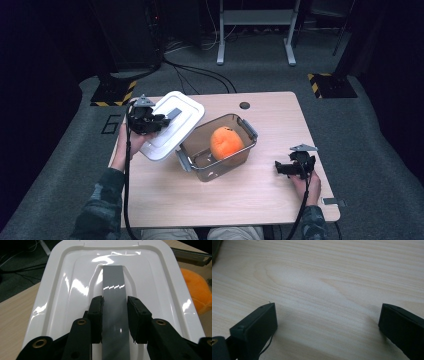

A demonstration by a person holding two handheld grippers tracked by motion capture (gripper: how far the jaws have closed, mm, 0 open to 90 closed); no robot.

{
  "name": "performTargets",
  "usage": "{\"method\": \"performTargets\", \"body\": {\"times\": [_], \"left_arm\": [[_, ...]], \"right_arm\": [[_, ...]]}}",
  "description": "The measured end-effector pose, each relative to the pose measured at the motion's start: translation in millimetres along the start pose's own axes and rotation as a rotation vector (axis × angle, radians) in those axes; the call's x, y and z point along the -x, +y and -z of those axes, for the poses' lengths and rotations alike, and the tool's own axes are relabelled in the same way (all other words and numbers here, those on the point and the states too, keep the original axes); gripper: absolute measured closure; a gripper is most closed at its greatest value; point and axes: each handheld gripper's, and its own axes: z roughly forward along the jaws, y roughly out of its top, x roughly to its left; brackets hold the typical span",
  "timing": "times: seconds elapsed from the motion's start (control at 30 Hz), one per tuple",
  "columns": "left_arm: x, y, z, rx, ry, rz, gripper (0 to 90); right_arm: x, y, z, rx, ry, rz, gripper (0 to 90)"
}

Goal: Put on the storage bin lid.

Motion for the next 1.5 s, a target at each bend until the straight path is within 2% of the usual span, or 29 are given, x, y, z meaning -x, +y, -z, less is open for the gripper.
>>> {"method": "performTargets", "body": {"times": [0.2,0.67,1.0,1.5], "left_arm": [[6.0,5.4,-3.3,-0.004,-0.018,-0.022,66.9],[22.4,17.4,-13.0,-0.005,-0.065,-0.038,66.9],[32.9,26.0,-19.1,0.000,-0.092,-0.066,66.9],[45.6,31.5,-29.4,-0.012,-0.143,-0.093,66.9]], "right_arm": [[0.1,0.0,0.0,0.000,0.000,0.001,1.4],[0.0,0.0,0.0,0.000,0.001,0.001,1.4],[0.0,0.0,0.0,-0.001,0.000,0.000,1.4],[0.1,0.1,-0.1,0.000,0.001,0.001,1.3]]}}
